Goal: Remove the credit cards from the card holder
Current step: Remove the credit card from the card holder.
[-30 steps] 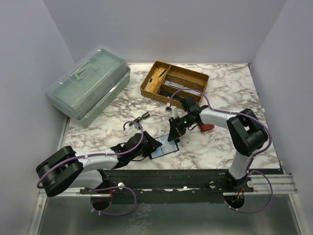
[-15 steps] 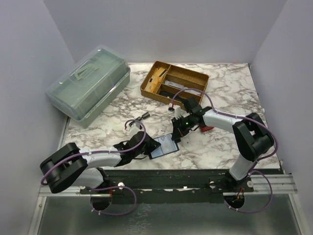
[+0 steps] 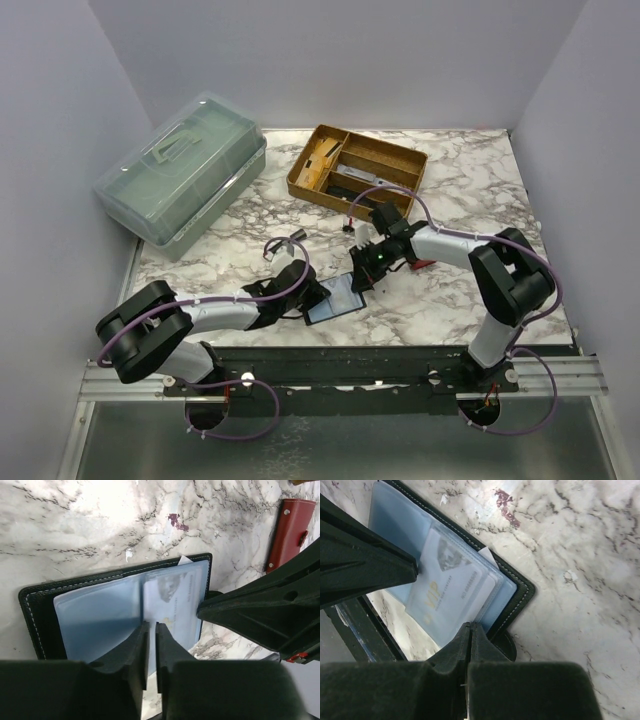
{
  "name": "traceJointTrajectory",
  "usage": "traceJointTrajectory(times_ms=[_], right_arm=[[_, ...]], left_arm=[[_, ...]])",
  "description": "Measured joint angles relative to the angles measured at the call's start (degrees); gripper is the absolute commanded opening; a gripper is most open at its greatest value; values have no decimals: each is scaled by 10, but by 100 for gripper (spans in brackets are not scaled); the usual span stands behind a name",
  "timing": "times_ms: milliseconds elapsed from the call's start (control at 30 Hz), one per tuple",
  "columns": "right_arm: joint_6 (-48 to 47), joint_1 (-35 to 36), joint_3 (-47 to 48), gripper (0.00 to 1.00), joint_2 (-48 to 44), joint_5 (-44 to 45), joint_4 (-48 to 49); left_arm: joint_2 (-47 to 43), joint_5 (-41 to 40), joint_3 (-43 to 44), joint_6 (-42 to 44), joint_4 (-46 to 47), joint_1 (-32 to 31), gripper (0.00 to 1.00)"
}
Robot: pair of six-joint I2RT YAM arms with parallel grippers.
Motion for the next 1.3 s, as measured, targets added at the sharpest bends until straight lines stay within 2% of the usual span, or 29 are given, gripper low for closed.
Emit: traceJointTrajectory(times_ms=[233,733,967,1133,1300], right_arm=[[0,14,2,0,5,0,0],[-16,34,32,0,12,23,-25],[-20,66,44,0,15,14,-26],[-17,69,56,0,32,-5,-28],[-9,69,75,0,59,-26,-30]], left_arm=[[20,11,1,2,-4,9,8],[31,27,26,9,-38,18,8],[25,30,17,8,-26,19,18],[-4,44,-33,-9,31,28,35],[-41,57,-82,-30,76,36,44]])
